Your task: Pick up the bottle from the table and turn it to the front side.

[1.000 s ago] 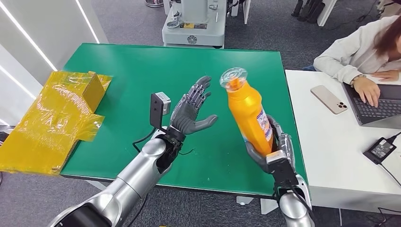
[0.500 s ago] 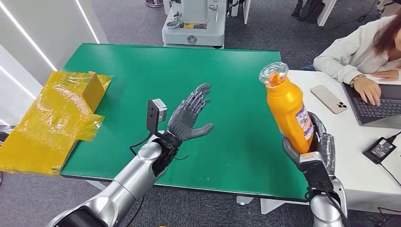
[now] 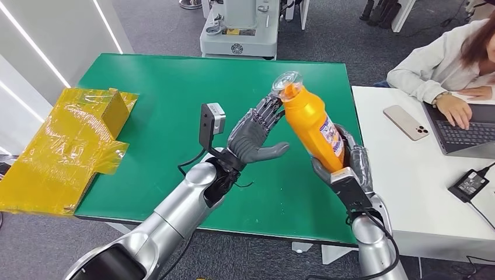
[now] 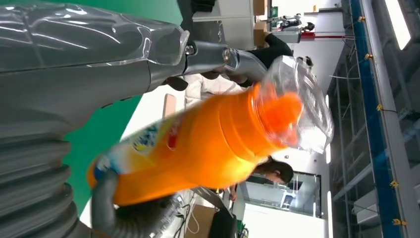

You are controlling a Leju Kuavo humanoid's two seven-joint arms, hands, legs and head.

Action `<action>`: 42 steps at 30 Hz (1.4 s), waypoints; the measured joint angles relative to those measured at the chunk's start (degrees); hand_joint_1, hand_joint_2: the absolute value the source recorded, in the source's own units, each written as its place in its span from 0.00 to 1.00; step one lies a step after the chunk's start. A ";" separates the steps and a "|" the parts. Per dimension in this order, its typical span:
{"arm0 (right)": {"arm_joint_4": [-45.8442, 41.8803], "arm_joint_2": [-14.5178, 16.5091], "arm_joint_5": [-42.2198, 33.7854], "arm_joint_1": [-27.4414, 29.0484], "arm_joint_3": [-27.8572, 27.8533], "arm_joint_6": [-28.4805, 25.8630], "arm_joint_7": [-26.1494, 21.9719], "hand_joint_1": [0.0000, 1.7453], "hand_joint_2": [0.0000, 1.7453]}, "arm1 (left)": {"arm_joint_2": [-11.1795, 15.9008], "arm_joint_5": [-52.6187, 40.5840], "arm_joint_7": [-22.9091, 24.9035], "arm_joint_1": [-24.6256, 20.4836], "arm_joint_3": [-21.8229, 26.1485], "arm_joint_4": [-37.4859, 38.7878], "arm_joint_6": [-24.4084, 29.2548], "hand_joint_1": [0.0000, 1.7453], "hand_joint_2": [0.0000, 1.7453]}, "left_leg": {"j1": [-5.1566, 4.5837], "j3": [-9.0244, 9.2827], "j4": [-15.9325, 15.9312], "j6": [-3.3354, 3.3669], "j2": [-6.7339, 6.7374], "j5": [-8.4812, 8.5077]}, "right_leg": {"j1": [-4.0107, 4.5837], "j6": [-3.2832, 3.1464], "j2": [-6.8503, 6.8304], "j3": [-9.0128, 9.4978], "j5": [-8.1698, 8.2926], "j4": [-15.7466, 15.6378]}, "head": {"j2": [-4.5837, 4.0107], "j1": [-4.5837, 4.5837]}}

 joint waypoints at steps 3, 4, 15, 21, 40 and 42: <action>2.28 0.42 -0.36 -1.77 2.22 -0.15 0.01 1.00 1.00 | -0.27 -0.11 0.11 -0.55 -0.45 0.05 2.66 0.00 1.00 | 0.01 0.00 0.00 0.00 0.00 0.00 | 0.01 0.00 0.00 0.00 0.00 0.00 | 0.00 -0.01; 2.90 0.56 -0.26 -2.20 2.94 -0.25 0.08 1.00 1.00 | -0.27 -0.33 -0.08 -0.77 -0.69 0.31 3.70 0.00 1.00 | 0.01 0.01 0.00 0.00 0.00 0.00 | 0.01 0.00 0.00 0.00 0.00 0.01 | 0.00 -0.01; 6.78 1.10 1.30 -4.79 7.50 -1.13 1.00 1.00 1.00 | -0.19 -1.54 -2.20 -2.82 -1.28 7.53 8.40 0.00 1.00 | 0.00 -0.02 0.00 0.00 -0.01 0.00 | 0.01 0.00 0.00 0.00 0.00 0.01 | 0.00 -0.01; 8.67 1.32 2.00 -6.00 9.01 -2.08 1.83 1.00 1.00 | -0.06 -0.64 -1.38 -3.72 -1.28 10.72 7.73 0.00 1.00 | 0.00 -0.01 0.00 0.00 -0.02 0.00 | 0.01 0.00 -0.01 0.00 0.00 0.00 | 0.00 -0.01; 10.66 2.26 2.60 -6.08 10.18 -3.27 1.30 0.97 1.00 | 0.14 7.37 -1.62 -2.59 1.32 9.11 6.58 1.00 1.00 | 0.01 0.01 0.00 -0.01 0.02 0.00 | 0.01 0.00 0.03 -0.01 0.00 0.01 | 0.00 -0.01; 10.66 2.33 2.67 -6.10 10.20 -3.27 1.27 0.65 1.00 | 0.14 7.62 -1.57 -2.33 1.58 8.53 6.41 1.00 1.00 | 0.01 0.01 0.00 -0.01 0.02 0.00 | 0.01 0.00 0.03 -0.01 0.00 0.00 | 0.00 -0.01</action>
